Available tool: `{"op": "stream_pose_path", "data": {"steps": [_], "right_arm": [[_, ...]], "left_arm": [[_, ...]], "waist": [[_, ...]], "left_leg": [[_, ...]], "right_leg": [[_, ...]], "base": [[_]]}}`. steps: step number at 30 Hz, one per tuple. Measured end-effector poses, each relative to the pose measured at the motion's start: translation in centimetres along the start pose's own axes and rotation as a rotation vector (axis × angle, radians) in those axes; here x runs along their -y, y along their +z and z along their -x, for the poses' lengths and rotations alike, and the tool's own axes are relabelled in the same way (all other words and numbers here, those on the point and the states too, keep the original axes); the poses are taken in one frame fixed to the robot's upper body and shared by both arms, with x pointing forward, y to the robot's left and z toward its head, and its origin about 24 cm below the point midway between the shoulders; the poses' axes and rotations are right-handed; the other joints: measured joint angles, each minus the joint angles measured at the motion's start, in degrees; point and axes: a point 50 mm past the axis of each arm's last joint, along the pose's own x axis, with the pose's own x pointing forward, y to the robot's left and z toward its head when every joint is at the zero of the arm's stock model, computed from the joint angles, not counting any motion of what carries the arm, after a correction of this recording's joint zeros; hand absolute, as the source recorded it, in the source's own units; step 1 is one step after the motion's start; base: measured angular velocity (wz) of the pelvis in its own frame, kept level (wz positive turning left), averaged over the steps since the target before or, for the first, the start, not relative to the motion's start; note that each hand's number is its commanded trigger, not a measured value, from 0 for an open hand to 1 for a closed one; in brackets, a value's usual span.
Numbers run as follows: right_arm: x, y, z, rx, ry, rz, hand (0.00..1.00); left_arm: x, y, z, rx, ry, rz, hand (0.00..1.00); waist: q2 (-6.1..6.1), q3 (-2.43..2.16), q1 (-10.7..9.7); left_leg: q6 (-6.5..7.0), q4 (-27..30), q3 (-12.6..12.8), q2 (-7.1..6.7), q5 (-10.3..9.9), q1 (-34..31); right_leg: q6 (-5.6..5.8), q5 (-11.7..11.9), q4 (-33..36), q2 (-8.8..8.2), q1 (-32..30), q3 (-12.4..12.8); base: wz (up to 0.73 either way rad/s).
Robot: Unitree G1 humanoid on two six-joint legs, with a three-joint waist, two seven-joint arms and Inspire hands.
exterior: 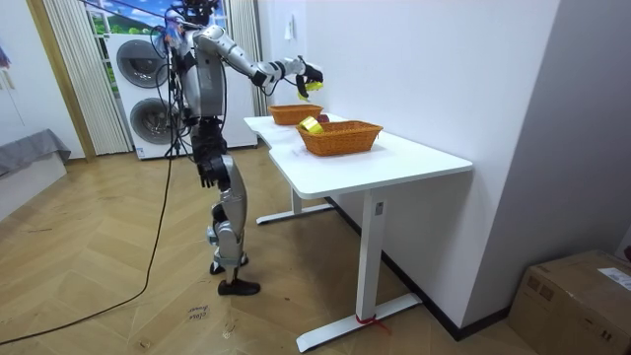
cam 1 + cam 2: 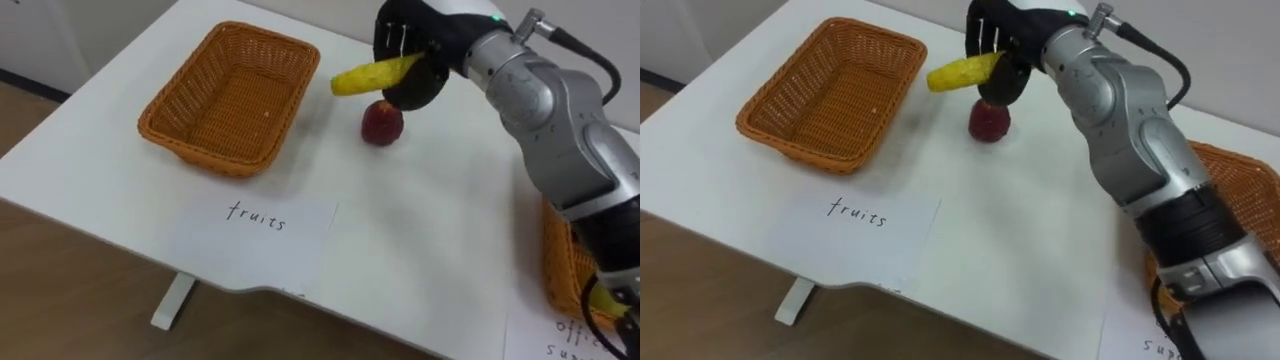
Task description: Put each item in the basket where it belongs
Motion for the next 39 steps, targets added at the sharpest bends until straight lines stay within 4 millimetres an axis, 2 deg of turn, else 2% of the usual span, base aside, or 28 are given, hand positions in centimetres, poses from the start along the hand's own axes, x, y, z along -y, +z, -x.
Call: {"op": "stream_pose_path", "data": {"steps": [3,6,12,15,21,26,28,30,32,38,39], "right_arm": [[-0.1,0.4,0.0,0.006,0.006,0.002,0.76],[-0.4,1.7,0.0,0.048,0.016,0.014,0.79],[-0.9,2.8,-0.7,0.066,0.033,-0.003,0.81],[-0.8,3.5,-1.0,0.069,0.032,-0.016,0.83],[-0.7,4.1,-1.7,0.075,0.061,0.010,0.83],[-0.7,4.2,-1.9,0.077,0.064,0.005,0.82],[-0.9,4.5,-1.9,0.087,0.066,-0.004,0.80],[-1.0,4.8,-2.0,0.096,0.068,-0.012,0.80],[-1.2,4.9,-2.1,0.094,0.073,-0.016,0.75],[-1.4,4.9,-2.1,0.095,0.080,-0.012,0.69],[-1.4,4.9,-2.1,0.096,0.082,-0.011,0.66]], "left_arm": [[-0.2,-0.2,0.0,-0.004,0.010,0.007,0.00],[-0.5,-0.4,0.1,-0.012,0.016,0.000,0.00],[-0.4,-1.0,0.1,-0.045,0.022,-0.005,0.00],[-0.6,-1.4,0.1,-0.073,0.035,-0.018,0.00],[-0.7,-1.6,0.1,-0.090,0.059,-0.019,0.00],[-0.9,-1.9,0.2,-0.103,0.090,-0.020,0.00],[-1.0,-2.1,0.2,-0.108,0.095,-0.021,0.00],[-1.1,-2.2,0.3,-0.110,0.109,-0.023,0.00],[-1.1,-2.4,0.3,-0.114,0.111,-0.024,0.00],[-1.3,-2.5,0.3,-0.115,0.121,-0.039,0.00],[-1.4,-2.5,0.3,-0.114,0.123,-0.041,0.00]], "waist": [[-0.52,0.03,0.3],[-1.15,0.25,0.7],[-2.06,0.29,3.3],[-2.82,0.59,4.8],[-3.16,0.69,6.3],[-3.52,0.77,7.6],[-3.71,0.77,7.7],[-4.37,1.06,7.9],[-4.64,1.15,8.0],[-4.75,1.07,10.2],[-4.76,1.07,10.6]], "left_leg": [[0.01,-0.1,-0.4,-0.12,0.0,0.4],[0.02,-0.1,-0.9,-0.25,-0.1,0.6],[0.10,-0.3,-1.7,-0.56,-0.1,0.6],[0.13,-0.2,-2.7,-0.69,-0.1,0.5],[0.11,-0.1,-4.6,-0.85,-0.1,0.7],[0.09,-0.2,-5.2,-0.86,-0.2,1.1],[0.10,-0.2,-5.6,-0.97,-0.2,1.3],[0.11,-0.2,-6.2,-1.26,-0.2,1.5],[0.12,-0.1,-6.6,-1.33,-0.2,1.7],[0.24,0.0,-6.8,-1.67,-0.2,1.8],[0.25,0.0,-6.8,-1.70,-0.2,1.8]], "right_leg": [[0.13,-0.1,-0.6,0.06,0.7,-0.1],[0.31,-0.3,-0.7,0.12,1.1,-0.2],[0.52,-0.5,-0.6,0.28,1.2,-0.2],[0.68,-0.6,-0.6,0.21,1.4,-0.4],[0.93,-0.7,-0.7,0.10,2.5,-2.0],[1.14,-0.9,-0.7,-0.03,3.2,-3.3],[1.37,-1.0,-0.7,-0.10,3.5,-3.3],[1.54,-1.4,-0.7,-0.20,3.9,-3.1],[1.55,-1.4,-0.7,-0.23,4.3,-3.2],[1.72,-1.5,-0.7,-0.55,4.5,-3.2],[1.72,-1.5,-0.7,-0.58,4.5,-3.2]], "base": [[0.07],[0.06],[0.06],[0.15],[0.16],[0.10],[0.10],[0.10],[0.13],[0.01],[0.00]]}}
